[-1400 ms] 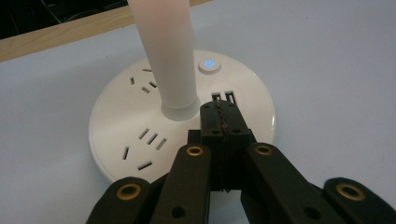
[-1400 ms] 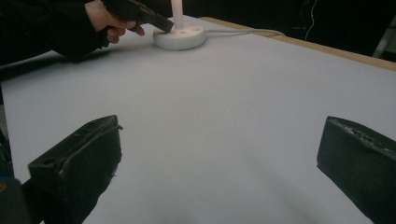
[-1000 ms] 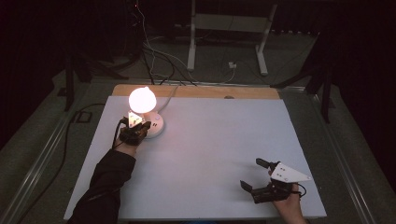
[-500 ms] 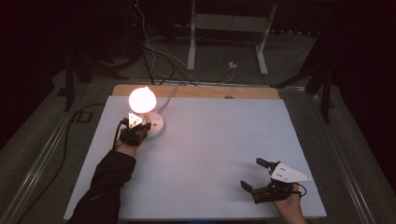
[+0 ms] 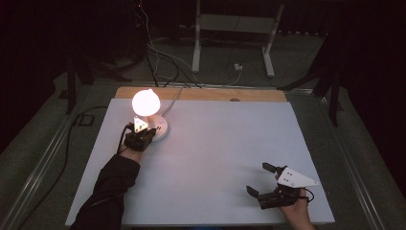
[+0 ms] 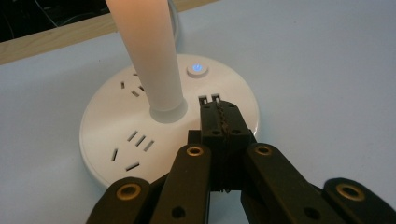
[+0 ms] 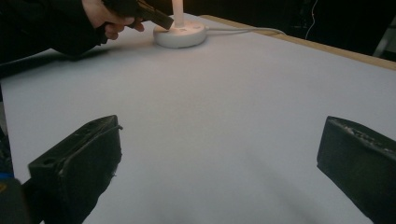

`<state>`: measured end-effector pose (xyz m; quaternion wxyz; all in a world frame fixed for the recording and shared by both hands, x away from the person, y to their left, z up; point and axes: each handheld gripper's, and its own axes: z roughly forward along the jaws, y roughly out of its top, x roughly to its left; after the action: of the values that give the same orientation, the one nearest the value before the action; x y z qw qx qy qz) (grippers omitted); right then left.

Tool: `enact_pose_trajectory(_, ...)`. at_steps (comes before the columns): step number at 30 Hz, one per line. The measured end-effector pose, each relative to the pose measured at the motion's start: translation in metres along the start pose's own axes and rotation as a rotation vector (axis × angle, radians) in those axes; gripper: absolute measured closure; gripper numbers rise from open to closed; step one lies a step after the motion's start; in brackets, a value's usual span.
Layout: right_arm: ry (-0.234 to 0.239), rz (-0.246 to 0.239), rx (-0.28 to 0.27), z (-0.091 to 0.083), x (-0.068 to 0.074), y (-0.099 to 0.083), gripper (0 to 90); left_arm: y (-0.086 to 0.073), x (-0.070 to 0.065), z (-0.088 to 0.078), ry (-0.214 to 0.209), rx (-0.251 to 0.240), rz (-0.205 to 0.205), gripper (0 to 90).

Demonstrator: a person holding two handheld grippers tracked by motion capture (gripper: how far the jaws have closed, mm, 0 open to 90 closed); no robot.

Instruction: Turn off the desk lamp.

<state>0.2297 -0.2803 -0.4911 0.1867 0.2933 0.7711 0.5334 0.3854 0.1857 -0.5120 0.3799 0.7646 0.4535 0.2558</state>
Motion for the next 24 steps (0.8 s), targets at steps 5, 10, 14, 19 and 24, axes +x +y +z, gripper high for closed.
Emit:
enact_pose_trajectory(5, 0.001, 0.000, 0.004, 0.000, 0.000, 0.000, 0.0, -0.001, 0.001, 0.001, -0.002, 0.004, -0.002, 90.0)
enact_pose_trajectory(10, 0.003, 0.000, 0.008, 0.001, 0.000, -0.001, 0.0, -0.002, -0.002, 0.002, 0.022, -0.003, 0.013, 90.0)
enact_pose_trajectory(14, 0.005, 0.001, 0.009, 0.002, 0.000, 0.000, 0.0, 0.000, -0.001, 0.002, 0.016, 0.011, 0.008, 90.0)
enact_pose_trajectory(19, 0.003, 0.010, 0.003, 0.001, -0.001, -0.001, 0.0, 0.010, 0.001, -0.009, 0.005, -0.009, 0.008, 90.0)
enact_pose_trajectory(24, 0.002, 0.007, 0.004, 0.002, -0.001, -0.001, 0.0, 0.019, 0.006, -0.024, -0.002, -0.062, -0.011, 90.0)
